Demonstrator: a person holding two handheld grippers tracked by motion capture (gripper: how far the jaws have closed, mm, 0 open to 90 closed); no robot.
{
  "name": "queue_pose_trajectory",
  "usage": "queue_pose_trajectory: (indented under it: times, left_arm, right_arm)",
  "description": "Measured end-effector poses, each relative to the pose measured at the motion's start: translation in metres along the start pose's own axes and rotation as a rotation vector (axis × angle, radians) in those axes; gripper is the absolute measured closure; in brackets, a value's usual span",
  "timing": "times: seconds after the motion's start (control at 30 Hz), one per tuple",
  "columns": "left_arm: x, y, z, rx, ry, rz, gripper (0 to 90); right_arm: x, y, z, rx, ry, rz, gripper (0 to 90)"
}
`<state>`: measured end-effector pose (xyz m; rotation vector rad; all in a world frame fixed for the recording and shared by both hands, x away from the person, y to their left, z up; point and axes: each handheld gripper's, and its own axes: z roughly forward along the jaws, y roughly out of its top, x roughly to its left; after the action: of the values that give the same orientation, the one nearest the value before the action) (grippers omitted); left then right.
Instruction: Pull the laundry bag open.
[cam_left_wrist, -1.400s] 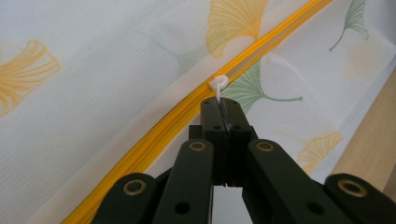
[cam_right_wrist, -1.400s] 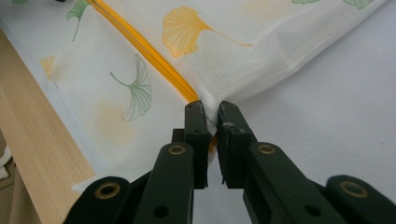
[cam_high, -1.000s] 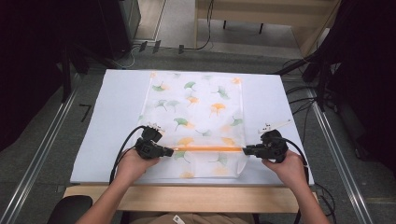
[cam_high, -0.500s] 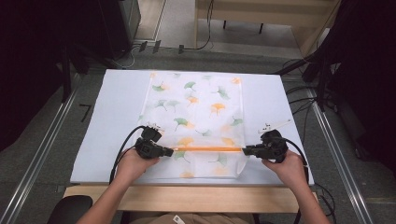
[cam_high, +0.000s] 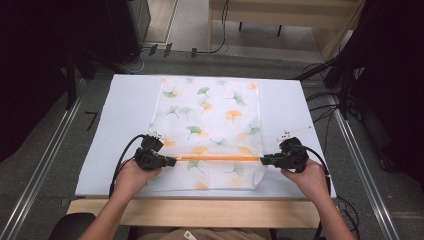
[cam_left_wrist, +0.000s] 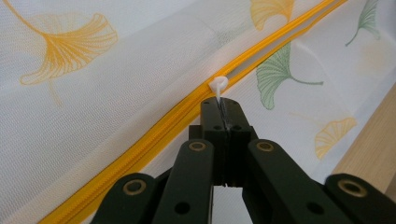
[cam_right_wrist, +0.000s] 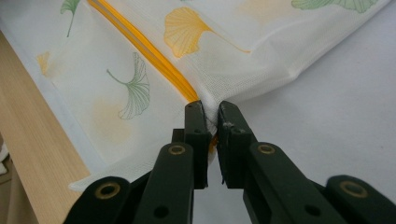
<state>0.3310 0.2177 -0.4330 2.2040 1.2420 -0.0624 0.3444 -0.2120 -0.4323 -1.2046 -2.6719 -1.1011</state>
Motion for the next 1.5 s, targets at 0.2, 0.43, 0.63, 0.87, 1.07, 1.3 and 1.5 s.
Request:
queue_pose_trajectory:
  times: [0.2, 0.43, 0.63, 0.87, 1.07, 1.3, 1.5]
  left_arm:
    - [0.004, -0.002, -0.002, -0.005, -0.017, -0.019, 90.0]
    - [0.006, -0.002, 0.000, 0.008, -0.015, -0.022, 90.0]
    - [0.008, -0.003, 0.001, 0.015, -0.023, -0.020, 90.0]
    - [0.010, -0.003, -0.001, 0.014, -0.023, -0.026, 90.0]
    - [0.012, -0.005, -0.006, 0.012, -0.014, -0.029, 90.0]
    - [0.025, -0.013, -0.022, 0.012, -0.003, -0.058, 90.0]
    - [0.029, -0.017, -0.030, -0.006, -0.002, -0.071, 90.0]
  right_arm:
    - [0.001, 0.003, 0.003, 0.016, 0.002, 0.000, 85.5]
    - [0.002, 0.003, 0.006, 0.028, 0.005, -0.002, 85.5]
    - [0.002, 0.002, 0.007, 0.038, 0.007, 0.005, 85.5]
    - [0.003, 0.003, 0.008, 0.040, 0.011, -0.001, 85.5]
    - [0.002, 0.002, 0.007, 0.035, 0.011, 0.004, 85.5]
    - [0.001, 0.002, 0.007, 0.038, 0.012, 0.008, 85.4]
    - [0.002, 0.003, 0.008, 0.038, 0.013, 0.001, 85.4]
